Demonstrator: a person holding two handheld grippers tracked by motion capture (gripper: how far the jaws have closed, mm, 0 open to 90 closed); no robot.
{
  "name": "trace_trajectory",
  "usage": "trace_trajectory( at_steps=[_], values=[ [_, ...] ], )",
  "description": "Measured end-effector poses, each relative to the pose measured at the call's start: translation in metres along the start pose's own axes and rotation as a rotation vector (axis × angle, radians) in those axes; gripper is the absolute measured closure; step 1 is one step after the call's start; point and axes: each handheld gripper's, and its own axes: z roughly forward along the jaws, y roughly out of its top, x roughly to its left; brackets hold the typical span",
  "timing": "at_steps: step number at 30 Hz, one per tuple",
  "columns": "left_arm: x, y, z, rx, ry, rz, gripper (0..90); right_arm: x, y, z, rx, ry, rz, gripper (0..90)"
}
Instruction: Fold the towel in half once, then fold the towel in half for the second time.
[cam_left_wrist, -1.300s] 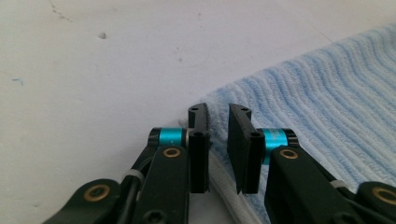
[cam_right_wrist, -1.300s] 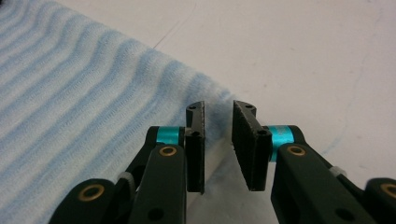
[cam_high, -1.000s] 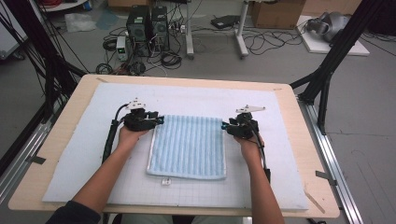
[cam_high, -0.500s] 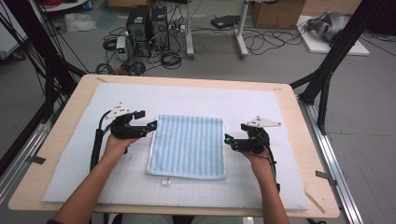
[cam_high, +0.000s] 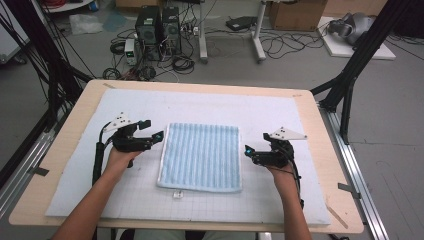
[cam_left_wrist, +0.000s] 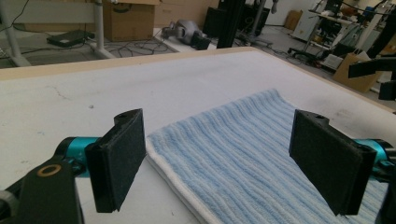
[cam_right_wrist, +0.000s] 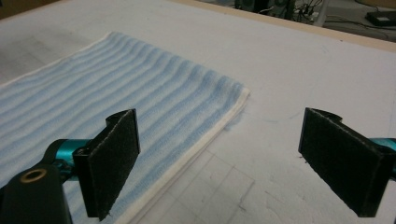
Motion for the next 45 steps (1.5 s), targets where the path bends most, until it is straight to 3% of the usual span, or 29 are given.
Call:
trace_trajectory(
  at_steps=[10,28,36,45],
  values=[
    [0.0,-0.001,0.002,0.021,0.018,0.008,20.1,-0.002,-0.001,-0.001,0.008,-0.007,0.009,11.4],
    [0.008,-0.004,0.005,0.035,0.028,-0.041,22.1,-0.003,-0.002,0.0,0.02,0.001,0.02,11.4],
    [0.014,0.009,0.018,0.051,0.059,-0.041,22.1,-0.003,-0.002,0.0,0.022,0.017,0.027,11.4],
    [0.027,0.013,0.043,0.135,0.104,-0.039,24.8,-0.005,-0.005,0.0,0.028,0.025,0.04,11.4]
  ],
)
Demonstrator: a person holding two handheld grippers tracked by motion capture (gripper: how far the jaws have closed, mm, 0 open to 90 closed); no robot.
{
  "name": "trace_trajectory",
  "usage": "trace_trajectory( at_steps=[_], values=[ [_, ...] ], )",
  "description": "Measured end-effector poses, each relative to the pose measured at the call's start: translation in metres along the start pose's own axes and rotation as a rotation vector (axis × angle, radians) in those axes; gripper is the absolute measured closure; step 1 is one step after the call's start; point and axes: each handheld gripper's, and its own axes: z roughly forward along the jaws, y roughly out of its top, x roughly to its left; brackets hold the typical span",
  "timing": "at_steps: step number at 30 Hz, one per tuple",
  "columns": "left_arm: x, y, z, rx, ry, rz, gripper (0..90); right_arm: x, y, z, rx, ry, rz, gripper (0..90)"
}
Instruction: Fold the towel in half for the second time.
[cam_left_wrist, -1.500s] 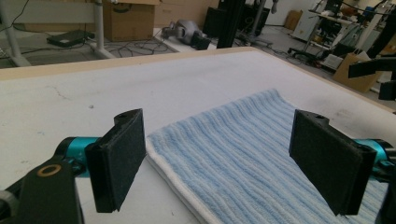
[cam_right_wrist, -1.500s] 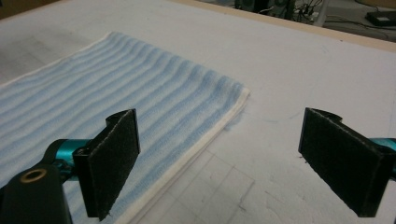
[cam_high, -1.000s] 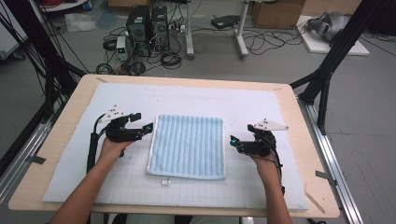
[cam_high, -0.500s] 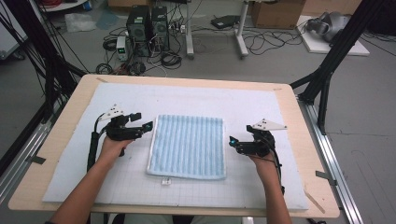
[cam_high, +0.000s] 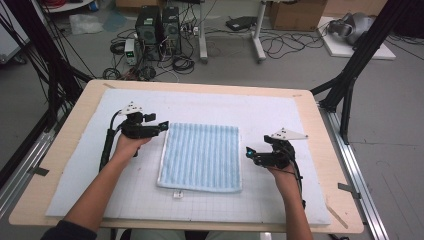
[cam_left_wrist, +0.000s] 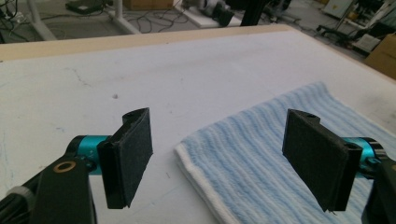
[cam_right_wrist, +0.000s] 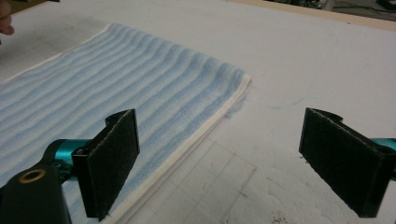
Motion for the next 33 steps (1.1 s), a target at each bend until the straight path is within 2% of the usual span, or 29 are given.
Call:
trace_trajectory(
  at_steps=[1,3,5,9,12,18,26,29,33],
  values=[
    [0.001,0.001,0.002,0.01,0.008,0.003,25.3,0.0,0.0,0.0,-0.001,0.0,0.009,11.4],
    [0.001,0.004,0.006,0.027,0.042,0.039,26.2,0.0,0.0,0.0,-0.007,0.003,0.012,11.4],
    [0.002,0.007,0.011,0.041,0.055,0.049,26.6,0.0,0.0,0.001,-0.002,0.004,0.018,11.4],
    [0.004,0.01,0.026,0.099,0.04,0.07,30.8,-0.001,-0.001,0.002,0.005,0.004,0.021,11.4],
    [0.006,0.007,0.039,0.162,0.056,0.097,36.8,0.0,-0.001,0.002,0.011,0.004,0.024,11.4],
    [0.005,0.0,0.052,0.227,0.039,0.146,49.4,-0.003,-0.003,0.002,0.014,0.006,0.034,11.4],
    [0.003,-0.005,0.057,0.265,0.025,0.182,60.8,-0.004,-0.004,0.003,0.029,0.007,0.045,11.4],
    [0.0,-0.005,0.057,0.268,0.001,0.201,71.4,-0.004,-0.004,0.004,0.032,0.006,0.038,11.4],
    [-0.001,-0.006,0.058,0.267,-0.001,0.173,81.7,-0.003,-0.005,0.008,0.042,0.023,0.047,11.4]
  ],
)
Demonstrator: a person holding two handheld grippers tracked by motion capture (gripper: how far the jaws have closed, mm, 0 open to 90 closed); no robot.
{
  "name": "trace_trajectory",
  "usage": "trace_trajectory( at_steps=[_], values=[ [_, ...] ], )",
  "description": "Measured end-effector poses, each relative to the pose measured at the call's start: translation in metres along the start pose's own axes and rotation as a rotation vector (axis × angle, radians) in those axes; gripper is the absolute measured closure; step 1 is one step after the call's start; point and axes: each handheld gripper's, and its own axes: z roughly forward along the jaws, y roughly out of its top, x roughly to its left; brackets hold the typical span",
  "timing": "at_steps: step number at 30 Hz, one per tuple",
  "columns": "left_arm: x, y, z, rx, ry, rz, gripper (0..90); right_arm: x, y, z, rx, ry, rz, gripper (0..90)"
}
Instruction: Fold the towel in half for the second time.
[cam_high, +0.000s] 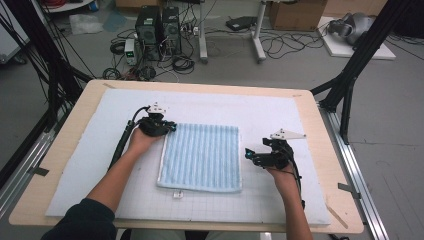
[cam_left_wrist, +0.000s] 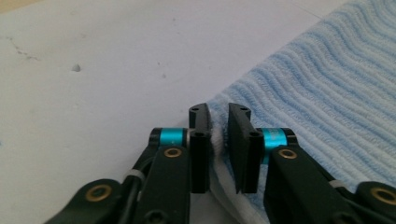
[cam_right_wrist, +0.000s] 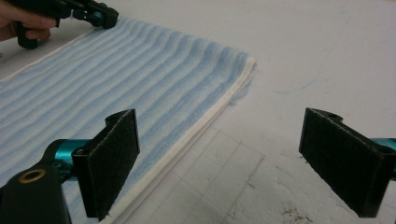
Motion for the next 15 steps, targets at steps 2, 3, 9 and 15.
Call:
trace_trajectory(
  at_steps=[2,3,9,15],
  values=[
    [0.0,0.0,0.0,0.0,0.0,-0.003,82.8,0.001,0.0,0.003,-0.001,0.005,0.006,11.4],
    [0.0,0.0,0.0,0.001,-0.001,-0.006,83.0,0.001,0.0,0.004,0.0,0.0,0.01,11.4],
    [0.001,-0.001,0.0,-0.002,-0.008,-0.027,82.9,-0.001,0.004,0.015,0.017,-0.023,0.006,11.4],
    [0.001,-0.001,0.0,-0.002,-0.009,-0.028,82.9,-0.008,0.015,0.031,0.027,-0.023,-0.015,15.1]
  ],
)
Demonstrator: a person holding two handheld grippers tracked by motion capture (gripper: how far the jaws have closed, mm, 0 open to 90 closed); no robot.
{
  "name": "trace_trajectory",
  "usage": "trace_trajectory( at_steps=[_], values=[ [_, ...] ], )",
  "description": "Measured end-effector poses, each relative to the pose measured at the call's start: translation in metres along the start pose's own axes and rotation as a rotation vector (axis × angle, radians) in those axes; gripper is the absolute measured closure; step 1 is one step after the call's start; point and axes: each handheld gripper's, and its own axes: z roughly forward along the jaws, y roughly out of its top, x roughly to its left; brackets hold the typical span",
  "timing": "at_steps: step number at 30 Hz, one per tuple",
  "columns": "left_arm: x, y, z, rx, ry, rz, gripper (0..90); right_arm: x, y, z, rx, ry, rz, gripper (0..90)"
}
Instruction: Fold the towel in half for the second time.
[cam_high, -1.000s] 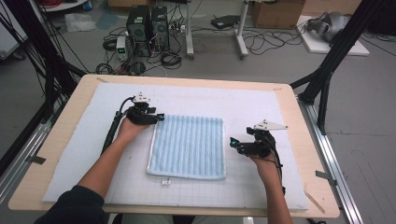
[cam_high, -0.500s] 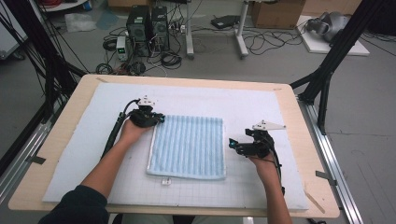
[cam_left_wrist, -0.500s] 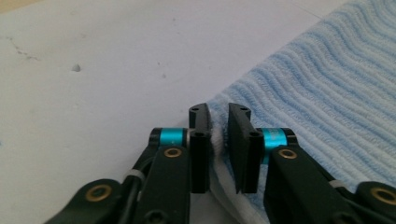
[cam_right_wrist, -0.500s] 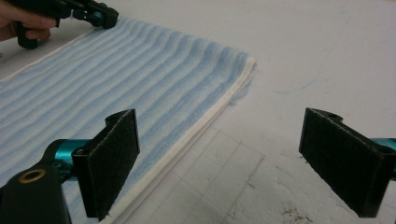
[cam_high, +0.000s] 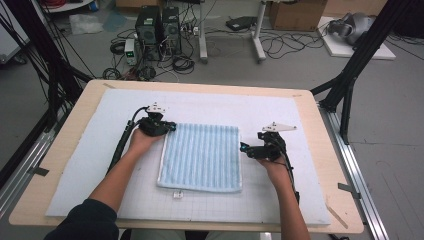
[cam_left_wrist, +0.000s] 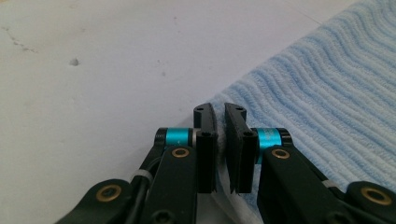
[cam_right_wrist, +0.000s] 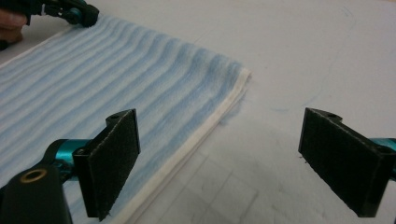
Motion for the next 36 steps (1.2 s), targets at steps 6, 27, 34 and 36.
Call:
trace_trajectory(
  at_steps=[6,27,34,36],
  values=[
    [0.0,0.0,0.0,0.002,-0.002,0.002,82.8,-0.01,0.018,0.024,0.038,-0.02,-0.008,30.1],
    [0.001,-0.001,-0.001,-0.003,-0.008,-0.034,83.2,0.003,0.042,0.082,0.221,-0.051,-0.076,82.2],
    [0.003,0.002,-0.006,-0.076,-0.006,-0.096,85.4,0.001,0.044,0.077,0.181,-0.05,-0.086,82.8],
    [0.005,0.007,-0.013,-0.142,0.002,-0.085,85.7,0.0,0.047,0.075,0.142,-0.066,-0.095,82.8]
  ],
)
